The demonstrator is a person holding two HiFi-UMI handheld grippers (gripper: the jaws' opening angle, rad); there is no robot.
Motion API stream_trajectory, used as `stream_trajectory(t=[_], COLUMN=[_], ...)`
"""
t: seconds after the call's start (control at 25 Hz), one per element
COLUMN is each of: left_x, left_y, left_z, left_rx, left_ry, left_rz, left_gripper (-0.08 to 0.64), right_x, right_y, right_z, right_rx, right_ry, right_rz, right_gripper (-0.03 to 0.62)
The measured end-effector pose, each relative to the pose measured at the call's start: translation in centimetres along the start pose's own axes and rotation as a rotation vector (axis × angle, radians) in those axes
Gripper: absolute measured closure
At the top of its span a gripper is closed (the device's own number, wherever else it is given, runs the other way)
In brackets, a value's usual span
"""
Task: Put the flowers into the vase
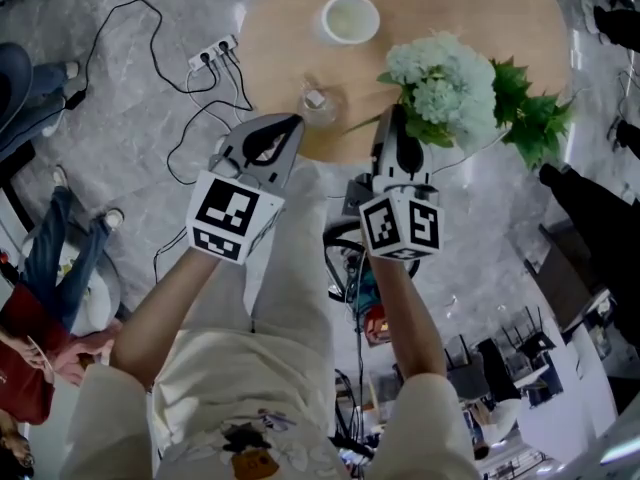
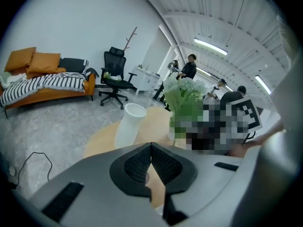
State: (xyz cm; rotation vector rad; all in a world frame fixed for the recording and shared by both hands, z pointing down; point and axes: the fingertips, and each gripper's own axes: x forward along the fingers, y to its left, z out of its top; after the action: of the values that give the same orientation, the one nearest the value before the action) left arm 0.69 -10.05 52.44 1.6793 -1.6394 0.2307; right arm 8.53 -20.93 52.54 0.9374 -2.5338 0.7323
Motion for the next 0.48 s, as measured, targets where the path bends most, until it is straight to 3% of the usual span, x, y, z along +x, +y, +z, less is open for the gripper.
stream_trajectory(t=[0.48], left_x=[-1.7], left_y=[0.3], left_z=[1.5], left_rx=[-0.002], left_ry=[-0.038], left_rz=[0.028], left_gripper=[0.551], right_x=[0.0], right_y=[2.7], right_z=[5.5], right_rx=[-0.076], right_ry=[-0.137], right_rz=[0.087], right_gripper=[0.566])
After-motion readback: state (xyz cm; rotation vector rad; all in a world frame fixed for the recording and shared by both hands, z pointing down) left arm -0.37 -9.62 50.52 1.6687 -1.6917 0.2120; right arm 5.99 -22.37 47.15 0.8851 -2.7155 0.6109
